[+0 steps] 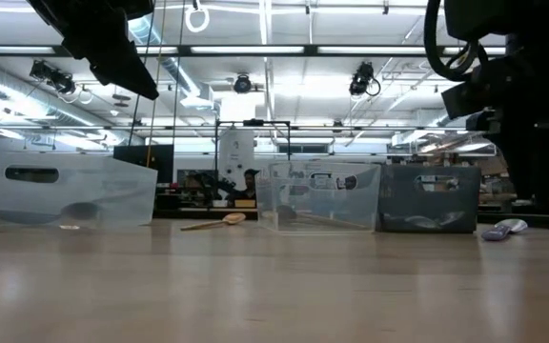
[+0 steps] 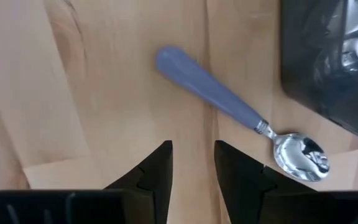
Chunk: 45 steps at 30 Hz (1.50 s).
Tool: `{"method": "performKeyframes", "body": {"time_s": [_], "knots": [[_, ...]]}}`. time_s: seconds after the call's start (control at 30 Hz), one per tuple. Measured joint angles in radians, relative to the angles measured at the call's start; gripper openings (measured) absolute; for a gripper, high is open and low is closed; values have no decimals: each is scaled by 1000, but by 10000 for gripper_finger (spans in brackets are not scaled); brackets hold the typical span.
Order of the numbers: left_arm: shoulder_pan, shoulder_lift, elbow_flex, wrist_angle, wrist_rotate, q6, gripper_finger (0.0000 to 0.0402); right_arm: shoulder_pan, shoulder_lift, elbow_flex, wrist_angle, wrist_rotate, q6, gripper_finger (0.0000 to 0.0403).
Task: Sort silverware by color (type)
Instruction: Put the purple spoon into the black bin
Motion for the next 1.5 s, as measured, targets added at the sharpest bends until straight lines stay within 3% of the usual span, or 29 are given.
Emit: {"method": "performKeyframes", "body": {"time_s": [0.83, 1.1, 1.5], "knots": [[0, 0, 0, 4, 0, 0, 130, -3, 4, 5, 6, -26, -88, 128], [0, 0, 0, 4, 0, 0, 130, -38, 29, 39, 83, -22, -287, 128], [0, 0, 0, 6, 0, 0, 130, -74, 252, 180, -71, 21, -665, 130]]}}
